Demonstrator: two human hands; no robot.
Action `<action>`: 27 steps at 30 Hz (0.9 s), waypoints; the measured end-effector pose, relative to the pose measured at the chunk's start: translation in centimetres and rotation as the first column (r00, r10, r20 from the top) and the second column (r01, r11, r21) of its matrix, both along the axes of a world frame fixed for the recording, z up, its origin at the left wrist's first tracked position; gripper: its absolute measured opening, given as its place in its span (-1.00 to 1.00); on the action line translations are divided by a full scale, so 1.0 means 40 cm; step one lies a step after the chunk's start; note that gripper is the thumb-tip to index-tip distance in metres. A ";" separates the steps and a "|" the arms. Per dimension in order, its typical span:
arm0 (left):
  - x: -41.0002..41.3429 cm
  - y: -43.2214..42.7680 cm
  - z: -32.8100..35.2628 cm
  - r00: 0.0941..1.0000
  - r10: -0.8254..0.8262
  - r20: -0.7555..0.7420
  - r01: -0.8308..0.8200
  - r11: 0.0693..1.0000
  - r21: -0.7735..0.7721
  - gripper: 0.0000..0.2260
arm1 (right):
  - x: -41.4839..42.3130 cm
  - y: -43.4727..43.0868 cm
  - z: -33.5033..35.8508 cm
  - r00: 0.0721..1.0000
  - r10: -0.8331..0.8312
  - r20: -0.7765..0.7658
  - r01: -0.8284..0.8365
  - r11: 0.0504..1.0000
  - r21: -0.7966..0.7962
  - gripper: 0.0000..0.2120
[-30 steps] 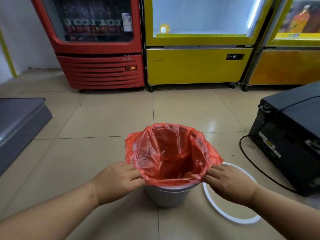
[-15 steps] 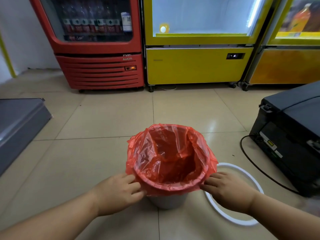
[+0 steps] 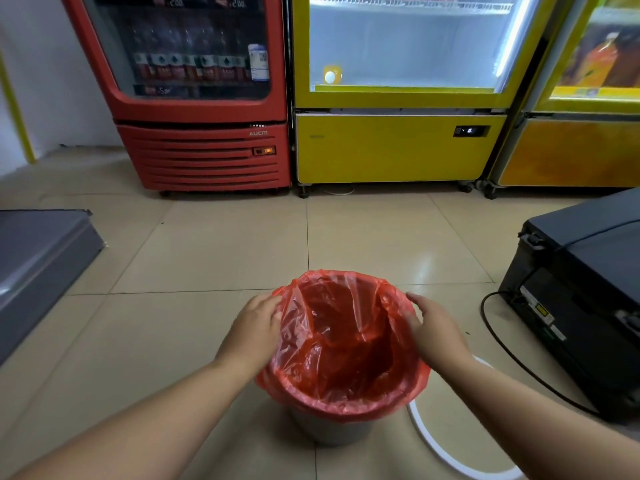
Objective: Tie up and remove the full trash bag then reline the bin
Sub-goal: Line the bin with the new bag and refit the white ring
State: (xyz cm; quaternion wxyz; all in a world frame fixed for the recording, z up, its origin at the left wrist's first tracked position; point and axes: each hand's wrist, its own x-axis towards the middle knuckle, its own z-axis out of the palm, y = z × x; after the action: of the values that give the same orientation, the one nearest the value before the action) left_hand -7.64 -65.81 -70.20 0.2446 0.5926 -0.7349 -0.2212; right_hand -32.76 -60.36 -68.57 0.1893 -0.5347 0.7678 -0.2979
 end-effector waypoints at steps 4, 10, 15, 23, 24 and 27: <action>-0.029 -0.007 -0.029 0.993 0.113 0.013 -0.113 0.974 0.198 -0.55 | 0.018 -0.023 -0.027 0.980 -0.148 0.134 0.130 0.982 0.134 -0.67; -0.041 0.021 -0.061 0.978 0.210 0.003 -0.205 0.950 0.237 -0.50 | 0.011 -0.005 -0.055 0.955 -0.239 0.173 0.207 0.961 0.185 -0.74; -0.036 0.038 -0.057 0.981 0.183 0.061 -0.192 0.955 0.226 -0.45 | -0.011 -0.002 -0.058 0.962 -0.229 0.149 0.189 0.951 0.245 -0.84; -0.019 0.038 -0.039 0.993 0.077 0.095 -0.105 0.935 0.340 -0.30 | -0.036 0.001 -0.042 0.971 -0.198 0.134 0.129 0.907 0.401 -0.87; -0.017 0.040 -0.038 0.992 0.068 0.109 -0.103 0.932 0.346 -0.28 | -0.039 -0.001 -0.041 0.982 -0.164 0.098 0.108 0.901 0.420 -0.85; -0.013 0.041 -0.028 0.975 0.010 0.223 -0.064 0.969 0.237 -0.27 | -0.038 -0.010 -0.025 0.998 -0.032 -0.051 0.049 0.923 0.382 -0.58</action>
State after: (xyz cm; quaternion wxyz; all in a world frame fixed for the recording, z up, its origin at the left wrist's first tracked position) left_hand -8.16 -64.16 -71.33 0.0915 0.6527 -0.7135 -0.2377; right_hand -34.30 -60.77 -69.57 0.2671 -0.4778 0.8260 -0.1344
